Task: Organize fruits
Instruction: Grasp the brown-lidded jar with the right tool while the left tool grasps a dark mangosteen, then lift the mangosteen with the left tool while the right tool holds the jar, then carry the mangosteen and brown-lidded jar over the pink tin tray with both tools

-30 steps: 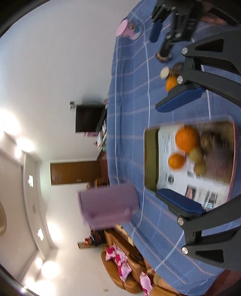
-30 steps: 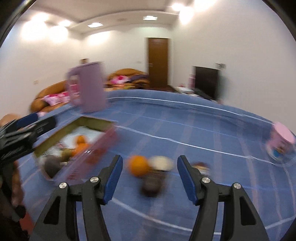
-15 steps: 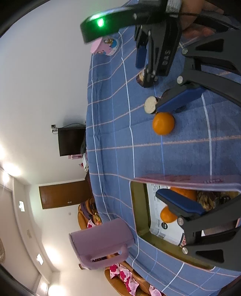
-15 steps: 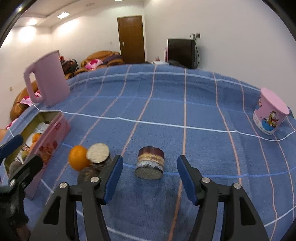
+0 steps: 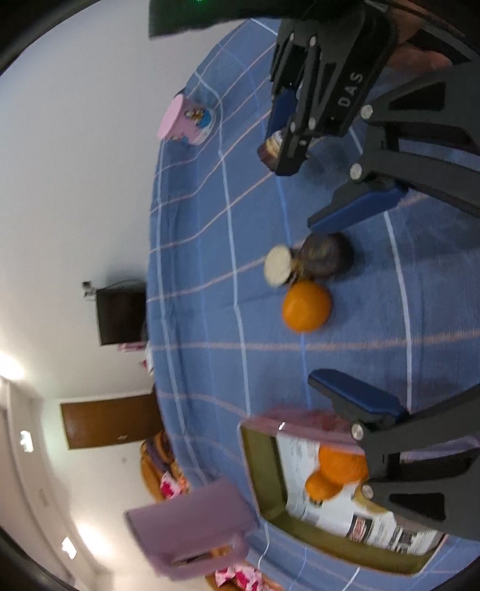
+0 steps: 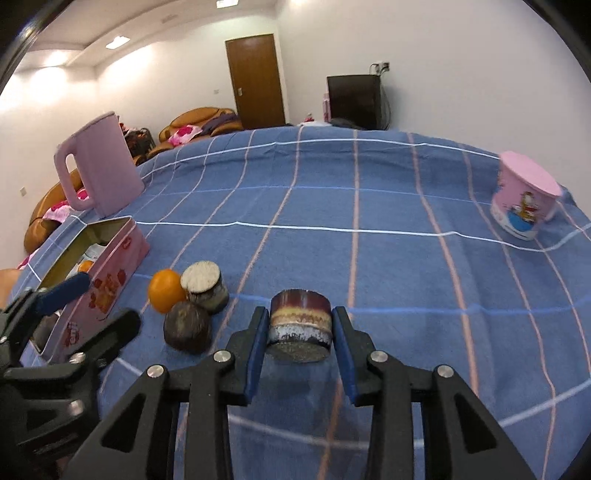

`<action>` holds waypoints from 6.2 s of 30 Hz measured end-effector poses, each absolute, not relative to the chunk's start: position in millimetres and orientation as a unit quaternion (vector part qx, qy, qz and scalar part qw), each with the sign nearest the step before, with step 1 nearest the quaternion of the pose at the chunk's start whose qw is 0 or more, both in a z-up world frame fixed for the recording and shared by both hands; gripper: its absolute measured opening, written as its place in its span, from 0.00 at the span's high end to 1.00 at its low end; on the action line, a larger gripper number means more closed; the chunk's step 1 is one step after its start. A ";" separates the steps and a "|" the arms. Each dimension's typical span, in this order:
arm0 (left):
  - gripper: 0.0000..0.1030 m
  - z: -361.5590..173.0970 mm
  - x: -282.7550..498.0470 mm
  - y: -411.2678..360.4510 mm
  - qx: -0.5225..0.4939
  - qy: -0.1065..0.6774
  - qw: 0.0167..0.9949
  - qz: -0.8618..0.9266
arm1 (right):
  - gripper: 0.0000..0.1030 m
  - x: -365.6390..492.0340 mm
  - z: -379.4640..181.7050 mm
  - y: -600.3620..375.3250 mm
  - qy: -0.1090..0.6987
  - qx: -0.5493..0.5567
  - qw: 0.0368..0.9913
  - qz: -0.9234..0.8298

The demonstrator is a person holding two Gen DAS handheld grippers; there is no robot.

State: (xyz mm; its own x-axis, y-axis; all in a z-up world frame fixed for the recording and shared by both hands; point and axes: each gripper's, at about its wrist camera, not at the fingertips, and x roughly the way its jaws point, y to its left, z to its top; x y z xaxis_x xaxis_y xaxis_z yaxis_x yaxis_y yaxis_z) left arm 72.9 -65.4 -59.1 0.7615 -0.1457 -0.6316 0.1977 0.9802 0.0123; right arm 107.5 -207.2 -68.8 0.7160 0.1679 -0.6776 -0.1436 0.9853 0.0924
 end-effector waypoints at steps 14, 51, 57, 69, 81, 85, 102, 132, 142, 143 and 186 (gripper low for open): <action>0.44 -75.5 96.1 -104.3 0.079 0.382 0.915 -0.098 | 0.64 101.7 -67.1 -227.4 0.358 0.050 0.930 0.073; 0.64 -54.0 70.9 -83.7 0.041 0.294 0.950 -0.098 | 0.64 78.5 -49.6 -226.4 0.290 0.045 0.951 0.097; 0.64 -52.1 66.8 -82.4 0.042 0.284 0.953 -0.093 | 0.64 74.9 -48.2 -226.6 0.280 0.045 0.954 0.099; 0.64 -49.2 61.7 -79.8 0.040 0.268 0.959 -0.086 | 0.64 67.9 -44.3 -227.6 0.260 0.045 0.959 0.103; 0.64 -47.0 55.9 -78.5 0.041 0.254 0.963 -0.081 | 0.64 61.3 -40.3 -227.3 0.241 0.041 0.964 0.106; 0.64 -46.5 54.5 -78.5 0.041 0.251 0.964 -0.080 | 0.64 60.0 -39.5 -227.6 0.236 0.041 0.965 0.107; 0.64 -43.1 49.4 -79.0 0.044 0.234 0.968 -0.075 | 0.64 49.1 -34.1 -225.8 0.204 0.034 0.972 0.110; 0.64 -35.0 32.2 -73.7 0.040 0.191 0.978 -0.066 | 0.64 37.0 -29.4 -222.4 0.171 0.020 0.979 0.113; 0.64 -32.3 31.4 -52.2 0.028 0.197 0.978 -0.058 | 0.64 42.4 -27.7 -200.7 0.175 0.012 0.976 0.130; 0.64 -31.6 31.3 -48.7 0.027 0.197 0.978 -0.056 | 0.64 43.4 -27.1 -196.7 0.176 0.010 0.975 0.133; 0.64 -41.2 52.6 113.8 -0.020 0.253 0.963 0.088 | 0.64 103.3 -31.5 -12.0 0.214 -0.057 0.933 0.283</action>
